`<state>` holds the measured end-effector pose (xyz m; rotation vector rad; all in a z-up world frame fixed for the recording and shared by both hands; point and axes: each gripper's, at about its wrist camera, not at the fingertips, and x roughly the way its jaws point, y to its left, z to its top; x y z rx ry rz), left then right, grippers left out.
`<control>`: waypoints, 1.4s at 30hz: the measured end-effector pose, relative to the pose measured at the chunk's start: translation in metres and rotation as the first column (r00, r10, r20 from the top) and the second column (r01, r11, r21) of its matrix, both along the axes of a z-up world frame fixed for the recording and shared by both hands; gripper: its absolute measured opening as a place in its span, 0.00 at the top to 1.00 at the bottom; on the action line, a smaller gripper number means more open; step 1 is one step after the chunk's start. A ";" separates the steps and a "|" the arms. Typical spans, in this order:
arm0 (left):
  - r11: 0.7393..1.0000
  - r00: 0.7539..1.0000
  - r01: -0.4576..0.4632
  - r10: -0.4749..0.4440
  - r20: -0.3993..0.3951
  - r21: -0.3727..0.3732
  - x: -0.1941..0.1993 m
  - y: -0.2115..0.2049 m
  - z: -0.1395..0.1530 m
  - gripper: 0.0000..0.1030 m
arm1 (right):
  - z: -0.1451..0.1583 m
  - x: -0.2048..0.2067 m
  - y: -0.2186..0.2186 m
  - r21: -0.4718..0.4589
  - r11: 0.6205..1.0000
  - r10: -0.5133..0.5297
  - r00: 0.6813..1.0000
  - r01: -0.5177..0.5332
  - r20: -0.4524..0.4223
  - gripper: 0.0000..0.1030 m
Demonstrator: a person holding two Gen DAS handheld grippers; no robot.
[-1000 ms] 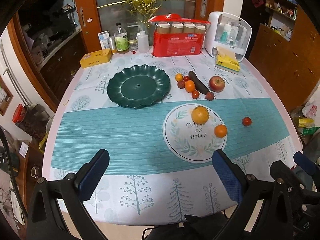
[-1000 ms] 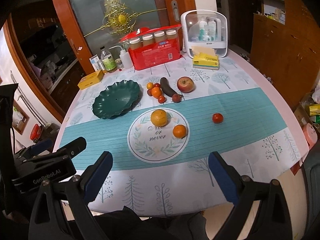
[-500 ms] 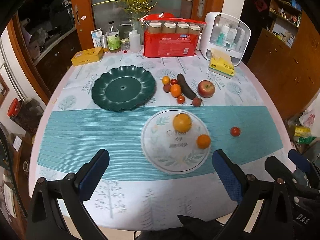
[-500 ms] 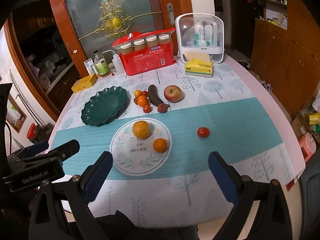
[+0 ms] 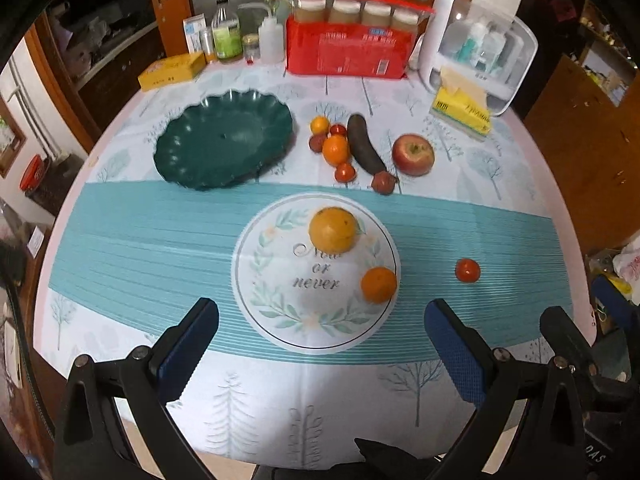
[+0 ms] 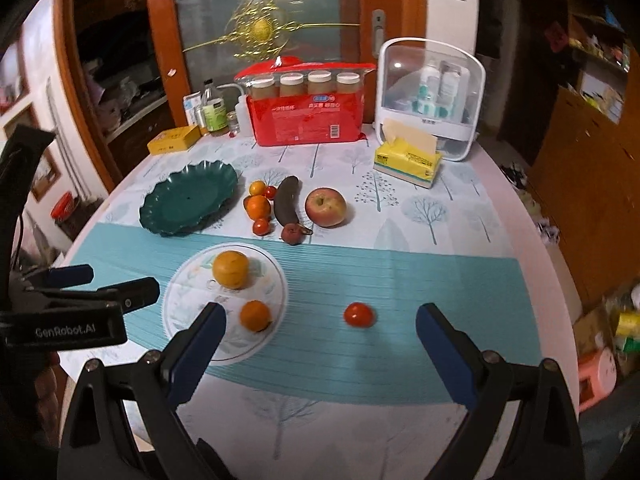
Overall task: Organize fruits
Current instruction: 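Grasp the tangerine on the white plate with left tool while right grasps red tomato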
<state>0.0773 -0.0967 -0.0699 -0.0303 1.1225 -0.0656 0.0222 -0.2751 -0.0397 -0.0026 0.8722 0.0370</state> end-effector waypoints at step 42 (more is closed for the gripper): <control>0.988 0.917 -0.152 0.140 -0.373 -0.003 0.094 -0.073 -0.167 0.50 | -0.161 0.090 -0.054 0.101 0.938 0.347 0.909 -0.332 -0.231 0.50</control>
